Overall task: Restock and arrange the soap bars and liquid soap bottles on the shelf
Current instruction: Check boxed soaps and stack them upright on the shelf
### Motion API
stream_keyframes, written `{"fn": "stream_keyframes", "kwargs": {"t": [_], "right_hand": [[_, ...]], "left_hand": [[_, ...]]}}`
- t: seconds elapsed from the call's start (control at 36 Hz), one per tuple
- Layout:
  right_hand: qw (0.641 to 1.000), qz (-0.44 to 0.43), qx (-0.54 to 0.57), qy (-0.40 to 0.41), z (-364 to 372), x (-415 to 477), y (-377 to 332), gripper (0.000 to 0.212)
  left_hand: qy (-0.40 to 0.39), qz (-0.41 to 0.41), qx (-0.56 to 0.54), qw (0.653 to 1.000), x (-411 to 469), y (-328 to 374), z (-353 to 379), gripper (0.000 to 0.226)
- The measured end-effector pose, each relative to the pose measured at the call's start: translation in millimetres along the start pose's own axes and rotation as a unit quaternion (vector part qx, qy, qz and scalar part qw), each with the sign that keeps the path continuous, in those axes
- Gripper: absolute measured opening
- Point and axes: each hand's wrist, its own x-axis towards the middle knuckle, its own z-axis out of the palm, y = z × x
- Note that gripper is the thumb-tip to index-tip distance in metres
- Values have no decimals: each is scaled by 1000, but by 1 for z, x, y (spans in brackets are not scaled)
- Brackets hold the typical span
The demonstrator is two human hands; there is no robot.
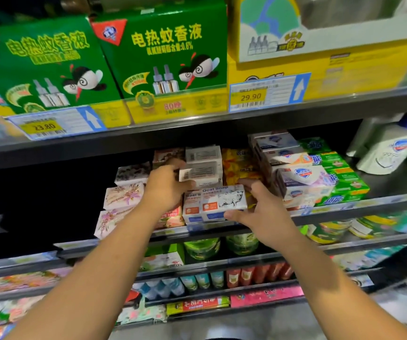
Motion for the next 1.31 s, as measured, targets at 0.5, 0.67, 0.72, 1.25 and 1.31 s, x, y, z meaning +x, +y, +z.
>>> {"fn": "stream_keyframes", "kwargs": {"t": [0.5,0.67,0.72,1.25,1.31], "right_hand": [[989,-80,-120,28,32,27,-17,88],[987,-58,-136,-60,24,40,-11,98],[983,-68,-156,-65,24,42,-10,100],[912,-93,-389,89,-23,8,27,17],[910,-66,-406,52,-23,11,25,21]], "left_hand": [[-13,-17,41,999,6,16,-1,10],[37,13,144,989,7,29,7,33],[21,50,143,988,10,37,11,40],[-18,260,380,888,23,32,45,51],[-44,215,349,911,24,31,49,73]]}}
